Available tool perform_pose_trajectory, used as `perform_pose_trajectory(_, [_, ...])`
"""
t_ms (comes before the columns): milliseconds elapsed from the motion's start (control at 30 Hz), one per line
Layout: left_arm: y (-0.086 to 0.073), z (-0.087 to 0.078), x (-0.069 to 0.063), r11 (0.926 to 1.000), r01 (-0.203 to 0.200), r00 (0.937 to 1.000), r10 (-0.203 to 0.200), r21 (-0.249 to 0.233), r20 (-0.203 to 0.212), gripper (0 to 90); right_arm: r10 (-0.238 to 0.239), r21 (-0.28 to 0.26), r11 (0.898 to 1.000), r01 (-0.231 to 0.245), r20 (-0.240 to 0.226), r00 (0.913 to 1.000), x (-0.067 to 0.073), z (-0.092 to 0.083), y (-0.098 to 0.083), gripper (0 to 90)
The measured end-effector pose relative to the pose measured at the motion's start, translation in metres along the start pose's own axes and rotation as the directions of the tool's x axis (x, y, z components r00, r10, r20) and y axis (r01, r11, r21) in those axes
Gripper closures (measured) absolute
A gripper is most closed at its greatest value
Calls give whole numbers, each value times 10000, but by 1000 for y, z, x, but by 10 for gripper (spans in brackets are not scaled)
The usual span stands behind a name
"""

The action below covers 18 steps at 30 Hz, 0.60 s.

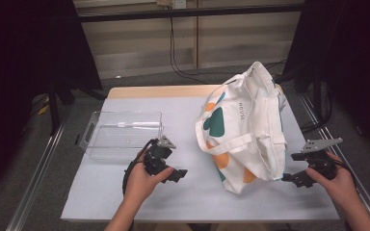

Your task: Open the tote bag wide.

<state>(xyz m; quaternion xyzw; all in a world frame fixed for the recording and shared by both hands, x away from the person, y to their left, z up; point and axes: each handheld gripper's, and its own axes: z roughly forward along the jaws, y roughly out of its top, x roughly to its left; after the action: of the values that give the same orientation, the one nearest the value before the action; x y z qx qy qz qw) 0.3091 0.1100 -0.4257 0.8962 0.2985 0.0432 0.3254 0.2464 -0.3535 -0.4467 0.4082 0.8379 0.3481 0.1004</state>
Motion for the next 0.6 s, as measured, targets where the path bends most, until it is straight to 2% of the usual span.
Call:
perform_pose_trajectory(433, [4, -5, -5, 10000, -34, 9999, 34, -27, 125, 83, 74, 145, 9999, -72, -130, 9999, 1, 0, 2, 44])
perform_pose_trajectory(600, [10, -5, -4, 9999, -89, 9997, 91, -65, 227, 83, 317, 196, 9993, -315, -136, 9994, -2, -3, 2, 44])
